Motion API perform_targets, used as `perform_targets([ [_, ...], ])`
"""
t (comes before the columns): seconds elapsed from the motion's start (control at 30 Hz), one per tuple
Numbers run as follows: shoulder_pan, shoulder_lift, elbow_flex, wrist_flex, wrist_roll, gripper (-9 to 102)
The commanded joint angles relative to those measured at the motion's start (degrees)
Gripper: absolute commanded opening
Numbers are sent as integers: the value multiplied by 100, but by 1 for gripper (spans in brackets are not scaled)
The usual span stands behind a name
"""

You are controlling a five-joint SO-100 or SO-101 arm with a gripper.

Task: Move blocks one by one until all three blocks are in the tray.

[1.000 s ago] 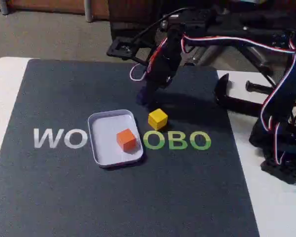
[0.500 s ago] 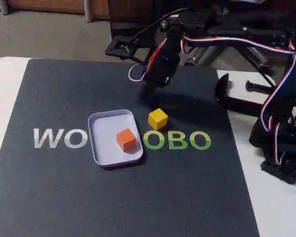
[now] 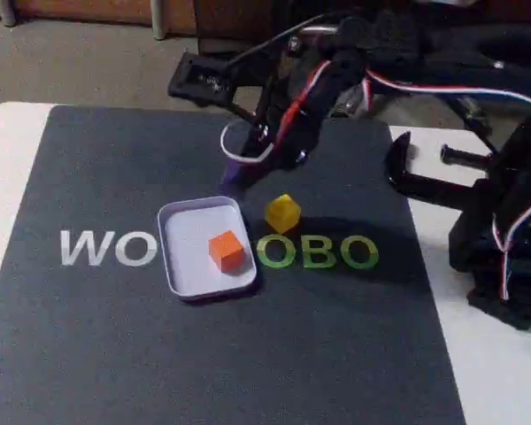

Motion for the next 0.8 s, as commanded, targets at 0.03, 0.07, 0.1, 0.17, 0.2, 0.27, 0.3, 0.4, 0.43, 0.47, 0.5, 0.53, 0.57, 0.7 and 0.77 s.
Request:
perform_targets([
  [0.03,-448,352,0,-158,-193,-8],
  [0.07,-536,316,0,-246,-202,-8],
  [0.1,-606,255,0,-369,-211,-8],
  [0.17,-703,114,0,-615,-255,-8],
  [0.2,-738,35,0,-738,-272,-8],
  [0.27,-773,-114,0,-958,-308,-8],
  [0.3,-782,-193,-18,-1037,-308,-7],
  [0.4,-738,-404,-53,-1283,-316,0],
  [0.43,-712,-457,-53,-1354,-325,1],
  [0.47,-677,-501,-53,-1406,-343,2],
  [0.5,-642,-536,-53,-1424,-369,5],
  [0.53,-606,-562,-53,-1433,-396,8],
  [0.57,-571,-589,-53,-1433,-422,10],
  [0.7,-439,-659,-53,-1441,-562,16],
  [0.77,-387,-650,-53,-1441,-606,17],
])
